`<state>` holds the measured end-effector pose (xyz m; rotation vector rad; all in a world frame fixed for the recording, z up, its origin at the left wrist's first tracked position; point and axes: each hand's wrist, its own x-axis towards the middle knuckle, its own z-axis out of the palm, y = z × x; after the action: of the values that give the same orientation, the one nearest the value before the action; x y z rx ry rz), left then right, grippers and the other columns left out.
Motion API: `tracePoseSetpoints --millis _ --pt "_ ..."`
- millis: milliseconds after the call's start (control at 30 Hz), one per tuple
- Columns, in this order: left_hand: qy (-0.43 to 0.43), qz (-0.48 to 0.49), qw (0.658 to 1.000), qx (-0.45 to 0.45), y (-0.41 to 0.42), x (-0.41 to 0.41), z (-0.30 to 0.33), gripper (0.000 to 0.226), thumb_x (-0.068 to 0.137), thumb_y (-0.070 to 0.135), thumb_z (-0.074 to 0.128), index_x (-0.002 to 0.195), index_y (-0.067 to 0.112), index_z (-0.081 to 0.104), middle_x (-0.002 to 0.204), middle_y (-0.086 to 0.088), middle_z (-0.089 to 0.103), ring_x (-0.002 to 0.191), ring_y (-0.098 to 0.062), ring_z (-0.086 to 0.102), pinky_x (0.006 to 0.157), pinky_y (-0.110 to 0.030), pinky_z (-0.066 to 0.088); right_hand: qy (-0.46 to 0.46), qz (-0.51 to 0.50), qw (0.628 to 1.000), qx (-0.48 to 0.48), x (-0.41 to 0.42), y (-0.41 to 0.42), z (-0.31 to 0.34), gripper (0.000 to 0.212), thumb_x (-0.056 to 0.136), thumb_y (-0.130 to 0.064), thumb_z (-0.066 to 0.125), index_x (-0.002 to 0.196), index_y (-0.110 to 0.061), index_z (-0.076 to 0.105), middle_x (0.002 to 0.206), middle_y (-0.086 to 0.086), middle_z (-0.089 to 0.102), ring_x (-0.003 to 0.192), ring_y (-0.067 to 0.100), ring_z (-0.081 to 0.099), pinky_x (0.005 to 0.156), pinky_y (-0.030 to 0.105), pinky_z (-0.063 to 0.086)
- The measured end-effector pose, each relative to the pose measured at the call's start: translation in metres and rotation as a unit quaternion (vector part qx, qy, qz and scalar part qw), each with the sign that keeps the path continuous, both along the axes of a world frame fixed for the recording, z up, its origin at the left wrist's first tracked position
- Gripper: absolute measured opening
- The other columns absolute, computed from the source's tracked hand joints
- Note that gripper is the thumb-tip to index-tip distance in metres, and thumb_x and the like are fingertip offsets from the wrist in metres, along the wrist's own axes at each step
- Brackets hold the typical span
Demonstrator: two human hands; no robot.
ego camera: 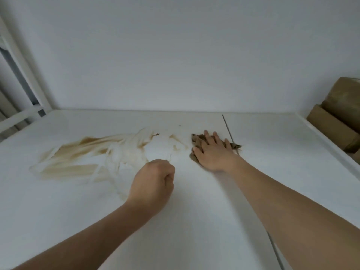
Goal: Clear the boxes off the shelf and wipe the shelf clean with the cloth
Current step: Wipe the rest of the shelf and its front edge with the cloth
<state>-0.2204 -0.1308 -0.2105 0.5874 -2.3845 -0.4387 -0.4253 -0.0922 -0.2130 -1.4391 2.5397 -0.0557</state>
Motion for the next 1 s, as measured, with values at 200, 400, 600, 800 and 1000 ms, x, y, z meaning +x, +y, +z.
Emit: tracePoseSetpoints --millis 200,400,600,800,1000 --pt "0.003 0.079 0.996 0.041 -0.020 0.001 0.005 0.012 0.056 0.008 0.027 0.046 0.016 0.028 0.048 0.003 0.034 0.049 -0.013 0.032 0.048 -0.029 0.024 0.021 0.101 0.994 -0.042 -0.008 0.033 -0.002 0.055 0.101 -0.053 0.015 0.152 -0.033 0.014 0.162 -0.008 -0.010 0.148 0.016 -0.016 0.120 0.045 -0.007" --pt "0.039 0.107 0.993 0.002 -0.026 0.002 0.007 0.022 0.059 -0.001 0.033 0.054 0.009 0.052 0.063 0.004 0.049 0.068 -0.017 0.045 0.056 -0.031 0.039 0.020 -0.109 0.994 -0.003 -0.064 0.005 -0.001 0.063 0.101 -0.049 0.015 0.156 -0.019 0.007 0.163 0.000 -0.012 0.149 0.027 -0.013 0.119 0.053 -0.004" --pt "-0.032 0.180 0.983 0.008 -0.031 -0.009 0.002 0.034 0.073 -0.002 0.051 0.100 0.018 0.059 0.103 0.006 0.043 0.104 -0.017 0.038 0.086 -0.027 0.025 0.004 0.055 0.998 -0.025 -0.011 -0.035 -0.006 0.063 0.101 -0.052 0.014 0.156 -0.021 0.006 0.162 -0.004 -0.012 0.149 0.020 -0.011 0.120 0.047 -0.005" --pt "-0.127 0.231 0.962 0.073 -0.048 -0.013 0.018 0.045 0.087 0.014 0.047 0.132 0.019 0.042 0.139 0.003 0.037 0.129 -0.020 0.027 0.104 -0.037 0.023 0.032 0.077 0.996 -0.009 -0.056 0.004 -0.003 0.060 0.100 -0.056 0.017 0.154 -0.030 0.014 0.162 -0.011 -0.009 0.149 0.016 -0.008 0.120 0.047 -0.002" --pt "-0.126 0.261 0.955 0.069 -0.055 0.003 0.020 0.041 0.096 0.031 0.040 0.135 0.016 0.039 0.142 0.001 0.038 0.131 -0.022 0.026 0.105 -0.038 0.023 0.009 -0.098 0.995 0.016 -0.069 -0.043 0.002 0.063 0.100 -0.054 0.012 0.156 -0.026 0.003 0.162 0.000 -0.015 0.148 0.029 -0.015 0.116 0.058 -0.006"
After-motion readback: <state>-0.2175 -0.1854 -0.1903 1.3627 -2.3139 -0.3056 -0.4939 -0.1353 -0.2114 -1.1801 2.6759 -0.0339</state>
